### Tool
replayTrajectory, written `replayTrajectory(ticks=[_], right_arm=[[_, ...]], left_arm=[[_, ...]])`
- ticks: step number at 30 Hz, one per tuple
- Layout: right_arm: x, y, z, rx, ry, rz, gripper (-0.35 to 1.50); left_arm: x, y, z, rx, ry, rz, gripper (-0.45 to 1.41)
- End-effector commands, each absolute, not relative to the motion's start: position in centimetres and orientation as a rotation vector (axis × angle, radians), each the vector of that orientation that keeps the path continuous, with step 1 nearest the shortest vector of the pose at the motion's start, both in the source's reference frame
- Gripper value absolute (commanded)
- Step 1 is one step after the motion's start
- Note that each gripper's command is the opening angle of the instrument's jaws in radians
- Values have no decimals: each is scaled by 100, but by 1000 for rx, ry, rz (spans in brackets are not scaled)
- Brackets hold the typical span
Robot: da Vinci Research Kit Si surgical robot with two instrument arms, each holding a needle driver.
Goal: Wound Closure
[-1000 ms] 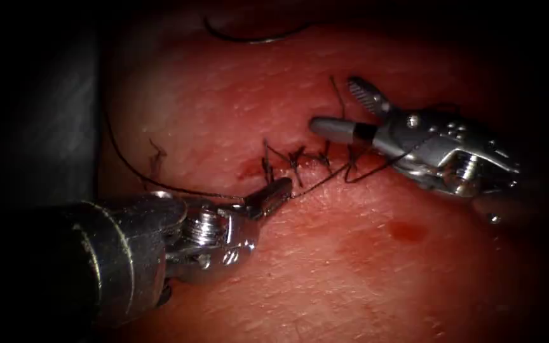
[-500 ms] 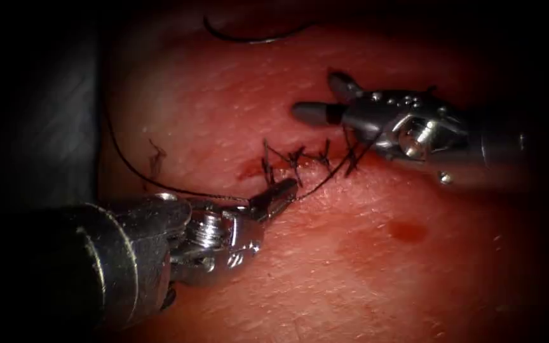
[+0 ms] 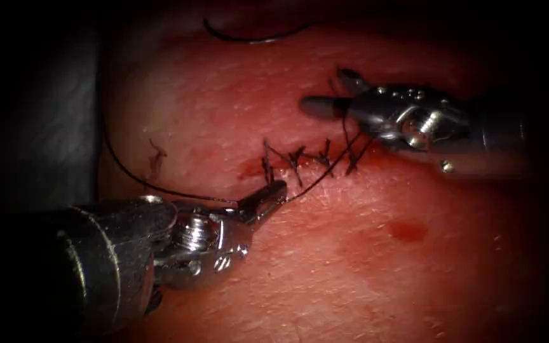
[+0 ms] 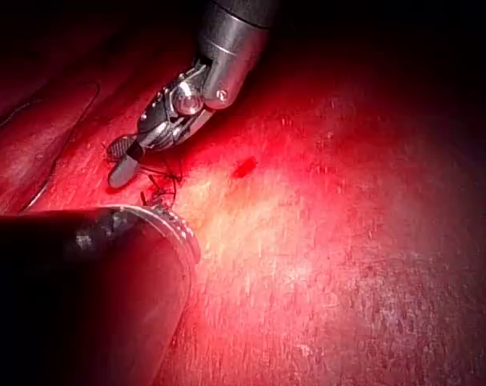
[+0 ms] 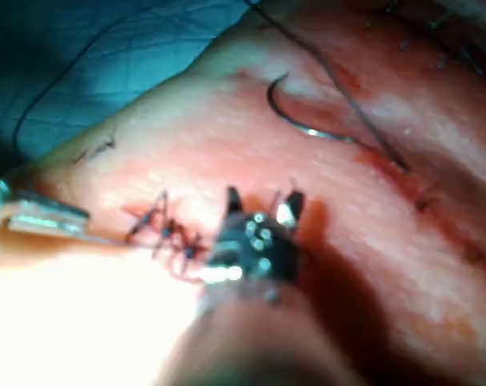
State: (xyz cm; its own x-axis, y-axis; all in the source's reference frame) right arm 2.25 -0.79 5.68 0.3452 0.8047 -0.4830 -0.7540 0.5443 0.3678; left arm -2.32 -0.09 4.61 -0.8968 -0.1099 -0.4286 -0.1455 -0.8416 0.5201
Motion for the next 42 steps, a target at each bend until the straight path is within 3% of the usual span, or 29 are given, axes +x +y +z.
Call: replayTrajectory(ticks=[1, 6, 7, 9, 10, 42], right_arm=[[234, -90, 577, 93, 670, 1007, 93], [239, -83, 583, 96, 670, 1009, 81], [239, -83, 583, 98, 668, 1008, 68], [238, -85, 583, 91, 679, 1010, -32], [238, -85, 583, 85, 689, 1013, -35], [200, -144, 509, -79, 983, 922, -35]], left_arm=[[-238, -11, 467, -712, 875, 2911, -45], [-236, -11, 466, -714, 874, 2912, -45], [-235, -11, 466, -715, 874, 2913, -45], [-232, -10, 465, -718, 871, 2913, -45], [-231, -9, 465, -719, 870, 2914, -45], [-135, 229, 646, -515, 770, 2878, -45]])
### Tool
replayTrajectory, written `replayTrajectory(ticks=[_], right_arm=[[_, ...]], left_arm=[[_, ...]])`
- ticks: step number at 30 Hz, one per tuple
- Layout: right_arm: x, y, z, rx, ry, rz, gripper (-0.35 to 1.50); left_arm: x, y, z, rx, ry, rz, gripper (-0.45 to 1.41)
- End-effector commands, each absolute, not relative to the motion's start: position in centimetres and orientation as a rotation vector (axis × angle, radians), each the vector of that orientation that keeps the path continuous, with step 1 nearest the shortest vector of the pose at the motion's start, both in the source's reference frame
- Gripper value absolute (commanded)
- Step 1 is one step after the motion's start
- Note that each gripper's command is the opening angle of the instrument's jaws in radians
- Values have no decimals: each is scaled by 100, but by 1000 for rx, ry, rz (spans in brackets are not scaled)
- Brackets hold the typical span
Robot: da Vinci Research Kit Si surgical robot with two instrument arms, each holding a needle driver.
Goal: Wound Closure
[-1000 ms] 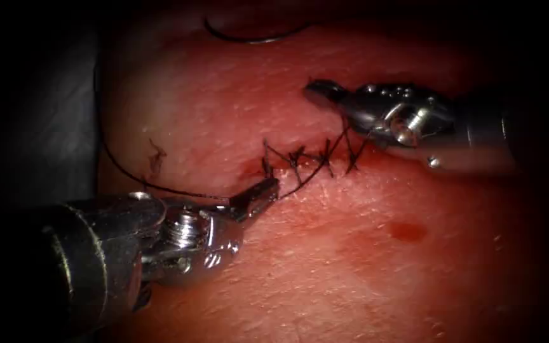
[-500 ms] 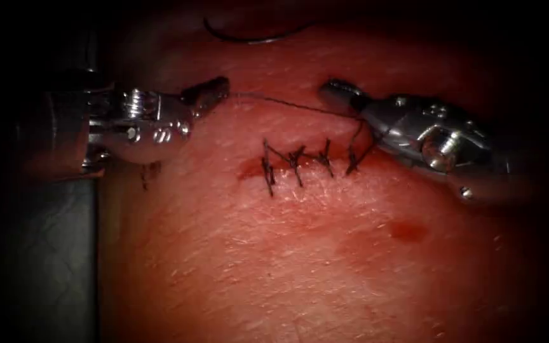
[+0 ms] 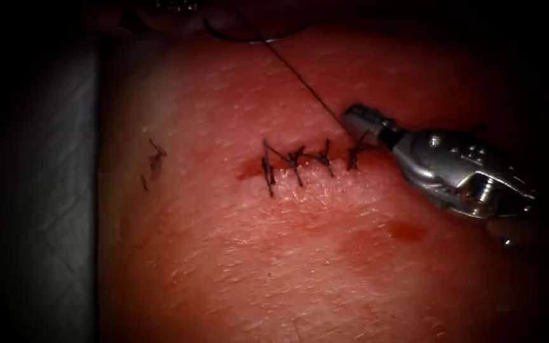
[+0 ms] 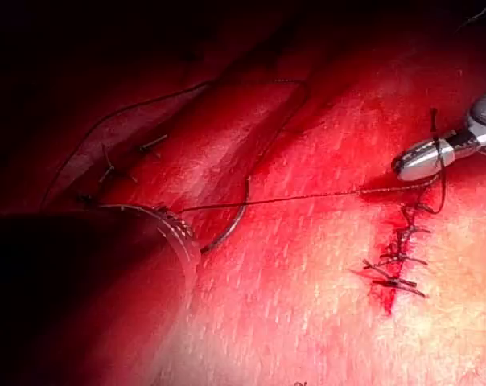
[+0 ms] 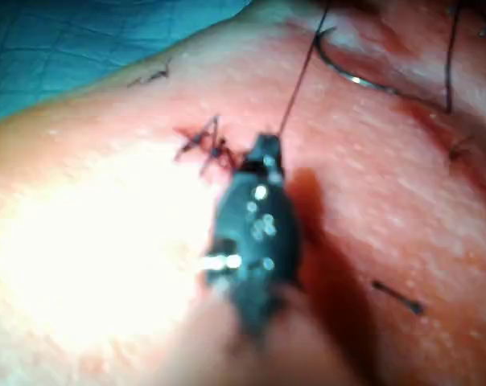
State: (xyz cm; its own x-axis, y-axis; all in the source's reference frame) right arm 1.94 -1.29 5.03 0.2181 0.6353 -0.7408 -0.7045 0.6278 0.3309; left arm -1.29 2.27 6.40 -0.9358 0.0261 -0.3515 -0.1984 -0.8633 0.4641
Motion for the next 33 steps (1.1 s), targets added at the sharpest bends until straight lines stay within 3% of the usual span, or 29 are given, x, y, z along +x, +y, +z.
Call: replayTrajectory(ticks=[1, 33], right_arm=[[200, -144, 509, -79, 983, 922, -35], [191, -203, 516, -105, 1043, 781, -35]], left_arm=[[-135, 229, 646, -515, 770, 2878, -45], [-103, 373, 685, -478, 779, 2798, -45]])
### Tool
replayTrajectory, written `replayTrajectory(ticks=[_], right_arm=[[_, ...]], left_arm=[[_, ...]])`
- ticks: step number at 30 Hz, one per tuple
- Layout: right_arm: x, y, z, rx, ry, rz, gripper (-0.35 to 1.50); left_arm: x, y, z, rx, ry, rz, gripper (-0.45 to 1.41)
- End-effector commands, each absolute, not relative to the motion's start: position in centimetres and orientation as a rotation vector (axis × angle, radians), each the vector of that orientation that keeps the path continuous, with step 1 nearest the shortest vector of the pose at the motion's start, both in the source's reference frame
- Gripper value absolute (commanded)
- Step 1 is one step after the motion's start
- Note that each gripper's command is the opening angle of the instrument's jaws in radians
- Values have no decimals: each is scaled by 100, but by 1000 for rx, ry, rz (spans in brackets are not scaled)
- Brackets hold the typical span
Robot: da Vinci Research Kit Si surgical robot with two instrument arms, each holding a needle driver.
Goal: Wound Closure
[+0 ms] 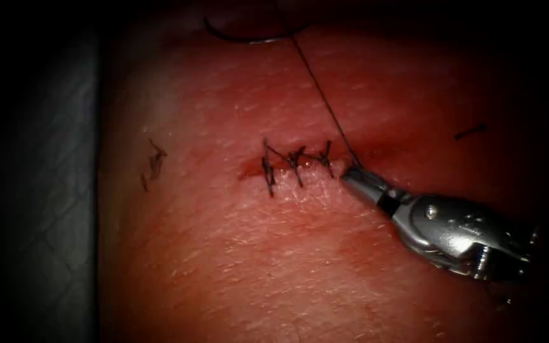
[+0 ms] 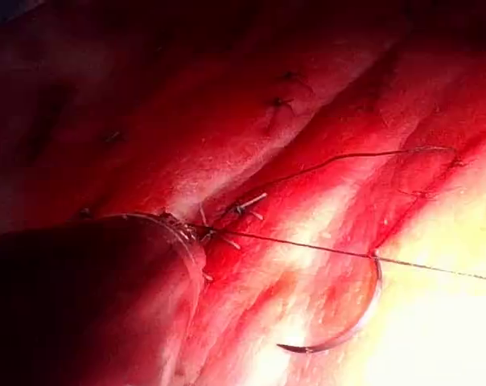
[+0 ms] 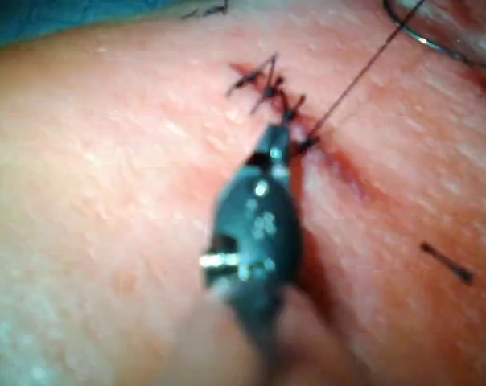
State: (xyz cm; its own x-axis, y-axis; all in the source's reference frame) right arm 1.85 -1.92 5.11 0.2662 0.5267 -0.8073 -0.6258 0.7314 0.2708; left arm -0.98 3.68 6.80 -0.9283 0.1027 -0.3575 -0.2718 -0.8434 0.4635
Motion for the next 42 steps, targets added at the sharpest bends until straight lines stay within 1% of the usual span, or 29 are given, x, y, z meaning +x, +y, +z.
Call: replayTrajectory(ticks=[1, 9, 21, 25, 33, 34, 35, 36, 37, 38, 39, 40, 41, 42], right_arm=[[191, -205, 517, -109, 1043, 774, -35], [193, -224, 518, -111, 1056, 742, -35], [192, -246, 526, -100, 1046, 706, -35], [191, -246, 528, -102, 1044, 707, -35], [187, -237, 529, -67, 1061, 709, -35], [186, -234, 527, -63, 1061, 711, 12], [185, -230, 523, -59, 1060, 713, 42], [185, -230, 523, -59, 1060, 713, 42], [184, -229, 521, -56, 1060, 714, 54], [183, -227, 516, -53, 1059, 716, 81], [183, -227, 516, -53, 1059, 716, 81], [184, -225, 514, -51, 1058, 717, 98], [184, -222, 507, -46, 1057, 721, 125], [184, -222, 507, -46, 1057, 721, 125]], left_arm=[[-101, 380, 688, -474, 779, 2798, -45], [-86, 407, 704, -437, 798, 2785, -45], [-80, 419, 718, -415, 821, 2778, -45], [-82, 417, 719, -415, 819, 2765, -45], [-106, 390, 696, -584, 761, 2704, -45], [-113, 385, 685, -611, 745, 2702, -45], [-121, 382, 670, -643, 718, 2695, -45], [-121, 382, 670, -643, 718, 2695, -45], [-125, 380, 660, -666, 703, 2693, -45], [-131, 378, 645, -700, 687, 2677, -45], [-131, 378, 645, -700, 687, 2677, -45], [-134, 376, 636, -719, 680, 2671, -45], [-145, 373, 608, -770, 661, 2650, -45], [-145, 373, 608, -770, 661, 2650, -45]])
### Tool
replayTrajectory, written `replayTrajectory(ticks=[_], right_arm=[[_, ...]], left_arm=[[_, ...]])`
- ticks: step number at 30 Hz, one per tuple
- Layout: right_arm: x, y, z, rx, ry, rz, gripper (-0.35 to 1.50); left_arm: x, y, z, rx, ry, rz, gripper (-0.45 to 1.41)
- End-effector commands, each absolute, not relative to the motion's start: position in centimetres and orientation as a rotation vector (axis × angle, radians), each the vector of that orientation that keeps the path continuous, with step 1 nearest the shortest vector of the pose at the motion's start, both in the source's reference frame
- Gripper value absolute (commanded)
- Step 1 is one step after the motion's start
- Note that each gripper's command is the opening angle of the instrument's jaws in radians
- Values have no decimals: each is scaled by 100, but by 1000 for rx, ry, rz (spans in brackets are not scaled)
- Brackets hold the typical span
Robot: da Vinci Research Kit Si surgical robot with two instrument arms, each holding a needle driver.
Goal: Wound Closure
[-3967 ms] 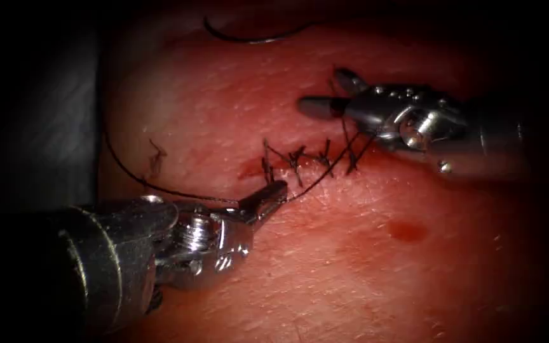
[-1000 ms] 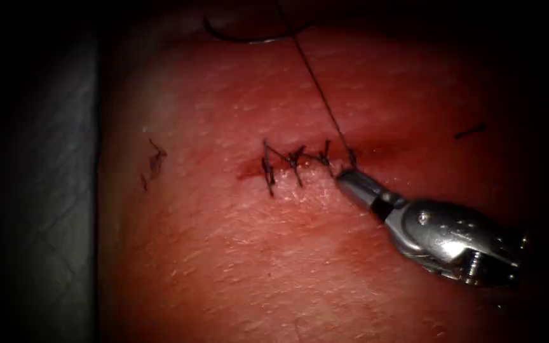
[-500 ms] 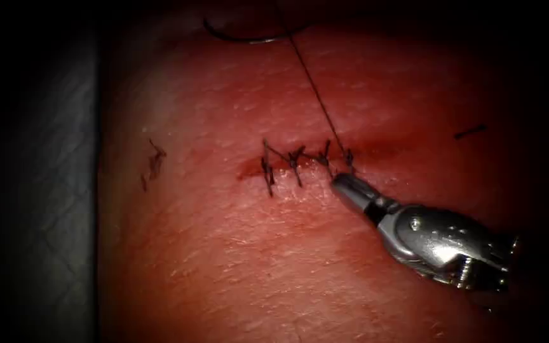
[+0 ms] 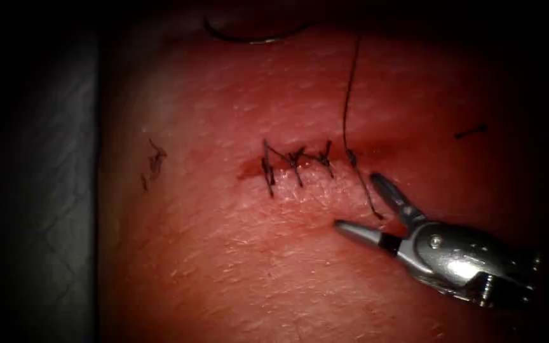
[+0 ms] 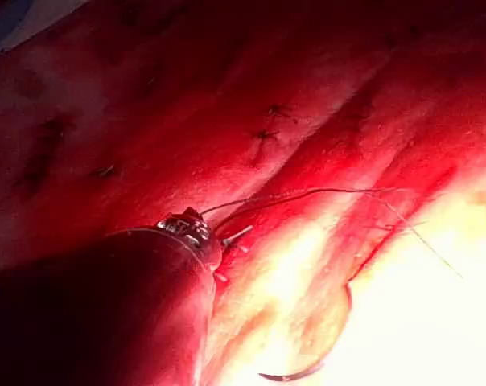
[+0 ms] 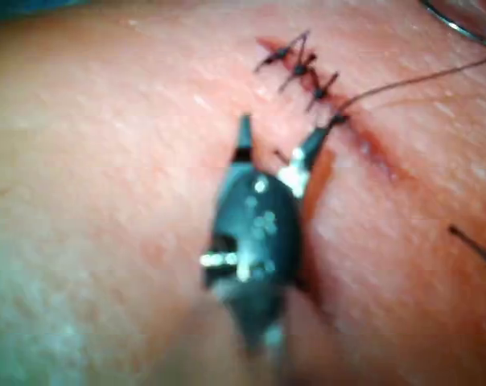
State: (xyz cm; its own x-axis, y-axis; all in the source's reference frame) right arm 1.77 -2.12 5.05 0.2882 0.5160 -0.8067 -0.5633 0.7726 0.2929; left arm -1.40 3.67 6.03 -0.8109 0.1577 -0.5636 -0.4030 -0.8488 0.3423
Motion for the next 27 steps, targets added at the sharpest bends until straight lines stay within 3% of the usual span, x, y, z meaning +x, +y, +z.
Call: replayTrajectory(ticks=[1, 6, 11, 27], right_arm=[[184, -222, 504, -43, 1057, 722, 128], [182, -221, 489, -29, 1057, 721, 132], [169, -213, 481, 6, 1053, 738, 115], [158, -172, 506, 60, 1021, 789, 113]], left_arm=[[-149, 371, 597, -789, 654, 2642, -45], [-170, 364, 551, -835, 636, 2614, -45], [-187, 358, 525, -850, 653, 2618, -45], [-208, 341, 434, -953, 672, 2572, -45]])
